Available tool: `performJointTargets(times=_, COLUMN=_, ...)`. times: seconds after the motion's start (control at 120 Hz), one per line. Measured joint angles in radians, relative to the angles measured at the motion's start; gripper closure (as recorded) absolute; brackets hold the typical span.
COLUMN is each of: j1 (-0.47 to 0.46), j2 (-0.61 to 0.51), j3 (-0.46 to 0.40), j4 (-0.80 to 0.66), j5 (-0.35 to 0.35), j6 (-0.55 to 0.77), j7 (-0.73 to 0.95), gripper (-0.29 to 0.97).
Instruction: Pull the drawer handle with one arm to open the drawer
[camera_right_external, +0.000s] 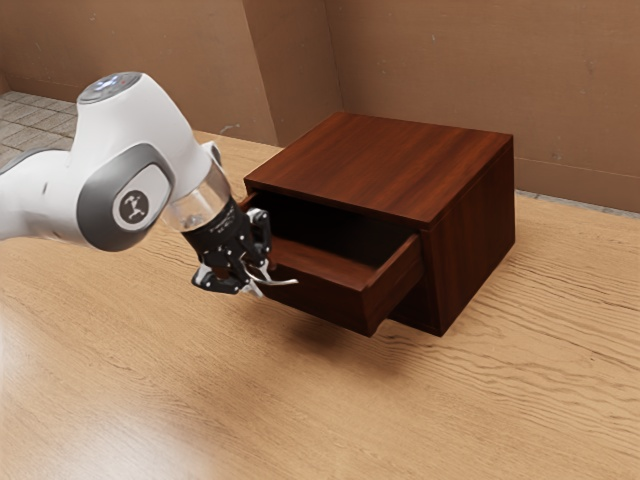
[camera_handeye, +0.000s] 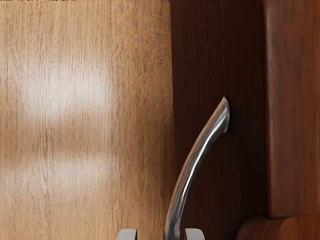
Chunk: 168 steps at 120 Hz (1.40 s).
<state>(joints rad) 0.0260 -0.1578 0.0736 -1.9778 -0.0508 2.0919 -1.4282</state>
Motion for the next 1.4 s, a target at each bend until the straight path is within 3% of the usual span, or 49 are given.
performJointTargets(times=0.875, j1=-0.001, j2=-0.140, j3=0.001, j4=-0.150, j5=0.009, j6=0.039, j7=-0.045, gripper=0.66)
performJointTargets(times=1.4, j1=0.005, j2=-0.138, j3=0.001, j4=-0.146, j5=0.023, j6=0.053, j7=-0.055, gripper=0.65)
